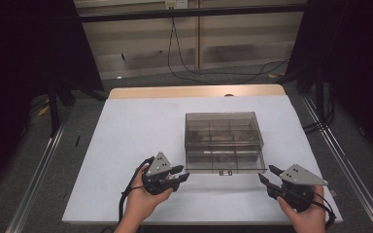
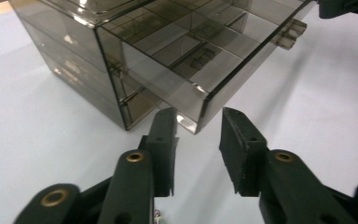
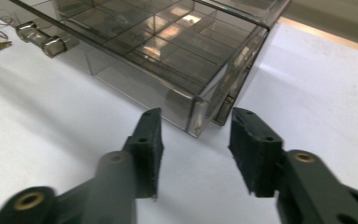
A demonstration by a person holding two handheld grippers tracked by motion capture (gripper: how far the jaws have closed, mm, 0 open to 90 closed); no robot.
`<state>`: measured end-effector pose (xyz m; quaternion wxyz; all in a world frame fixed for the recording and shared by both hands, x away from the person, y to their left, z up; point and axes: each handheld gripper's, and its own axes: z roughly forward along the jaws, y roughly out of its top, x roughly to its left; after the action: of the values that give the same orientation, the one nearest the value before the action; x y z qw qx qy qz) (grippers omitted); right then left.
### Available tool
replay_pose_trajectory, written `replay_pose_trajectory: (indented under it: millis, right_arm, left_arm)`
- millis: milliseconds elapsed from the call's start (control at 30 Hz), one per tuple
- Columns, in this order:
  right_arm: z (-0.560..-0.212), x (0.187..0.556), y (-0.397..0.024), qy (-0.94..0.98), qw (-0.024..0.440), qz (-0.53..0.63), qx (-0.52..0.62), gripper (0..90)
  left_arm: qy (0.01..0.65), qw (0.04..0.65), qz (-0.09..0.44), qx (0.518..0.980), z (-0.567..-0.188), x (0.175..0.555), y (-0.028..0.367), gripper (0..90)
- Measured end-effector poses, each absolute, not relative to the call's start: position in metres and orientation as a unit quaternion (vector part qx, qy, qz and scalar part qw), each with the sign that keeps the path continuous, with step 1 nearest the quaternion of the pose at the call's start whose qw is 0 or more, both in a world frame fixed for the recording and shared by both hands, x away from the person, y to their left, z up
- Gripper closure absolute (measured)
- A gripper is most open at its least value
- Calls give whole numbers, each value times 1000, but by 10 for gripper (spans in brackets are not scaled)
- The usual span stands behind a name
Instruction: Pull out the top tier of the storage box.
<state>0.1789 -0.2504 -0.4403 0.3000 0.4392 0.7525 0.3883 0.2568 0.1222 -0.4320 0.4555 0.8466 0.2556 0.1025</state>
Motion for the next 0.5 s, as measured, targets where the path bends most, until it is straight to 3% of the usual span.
replay_pose_trajectory:
  millis: [500]
  right_arm:
    - [-443,182,-252,754,285,386,449,347]
  left_arm:
    - [295,434,91,846,-431,271,138,490]
